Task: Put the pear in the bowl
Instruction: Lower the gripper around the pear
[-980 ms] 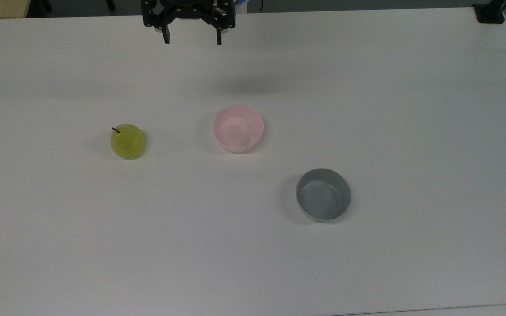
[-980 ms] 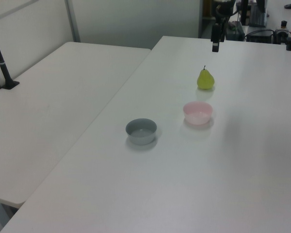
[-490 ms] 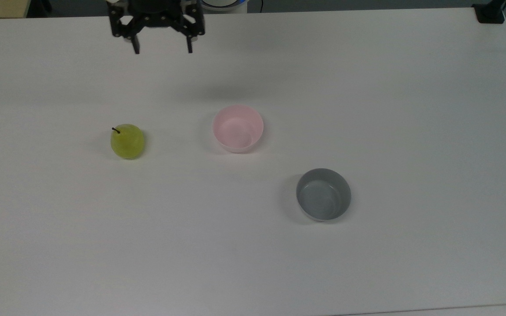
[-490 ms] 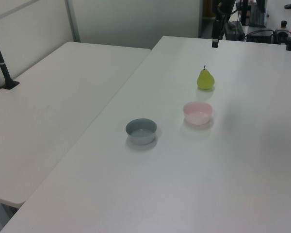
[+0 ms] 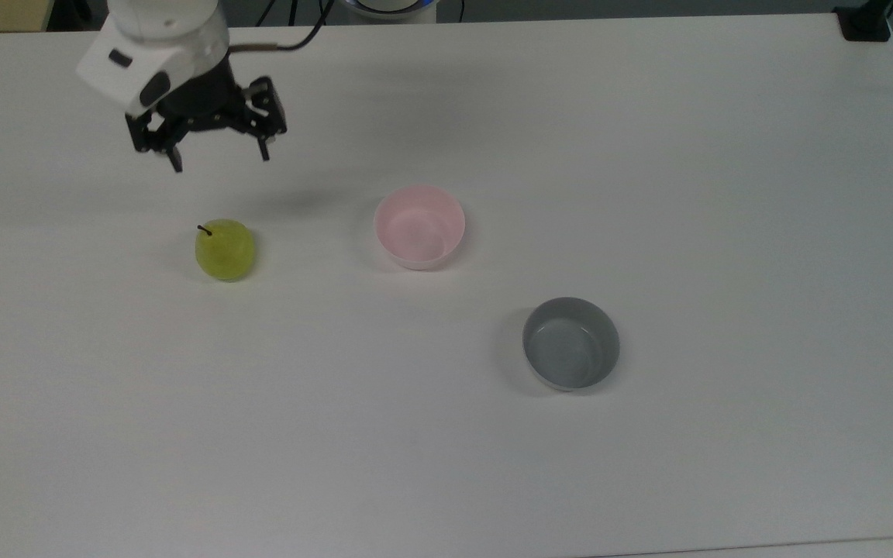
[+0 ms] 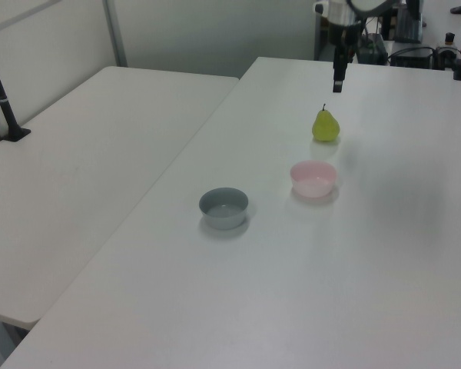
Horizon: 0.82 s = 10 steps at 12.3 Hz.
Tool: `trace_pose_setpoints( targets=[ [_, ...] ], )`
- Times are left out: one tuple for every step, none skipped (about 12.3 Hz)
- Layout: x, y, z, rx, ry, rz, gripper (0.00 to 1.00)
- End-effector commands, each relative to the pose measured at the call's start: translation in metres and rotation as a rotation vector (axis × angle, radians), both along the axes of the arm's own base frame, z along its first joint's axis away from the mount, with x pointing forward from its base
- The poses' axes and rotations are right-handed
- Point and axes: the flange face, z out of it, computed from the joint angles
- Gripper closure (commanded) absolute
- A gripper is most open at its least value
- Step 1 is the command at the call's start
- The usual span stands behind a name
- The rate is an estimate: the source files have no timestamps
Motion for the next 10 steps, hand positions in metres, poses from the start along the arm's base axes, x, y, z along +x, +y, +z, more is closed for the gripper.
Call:
trace_pose_setpoints(
  targets=[
    [0.019,-0.026,-0.061,-0.065,-0.003,0.035,0.00],
    [0.022,-0.033,-0.075,-0.070,-0.008,0.029,0.00],
    [0.023,-0.038,-0.090,-0.070,-0.006,0.025,0.00],
    [0.025,-0.040,-0.106,-0.073,-0.006,0.029,0.00],
    [0.025,-0.041,-0.119,-0.070,0.013,0.044,0.00],
    [0.025,-0.040,-0.121,-0.070,0.017,0.053,0.00],
    [0.021,-0.039,-0.129,-0.066,0.034,0.065,0.00],
    [0.020,-0.039,-0.133,-0.064,0.042,0.067,0.00],
    [0.019,-0.038,-0.136,-0.061,0.047,0.066,0.00],
    [0.019,-0.037,-0.141,-0.059,0.054,0.068,0.00]
  ],
)
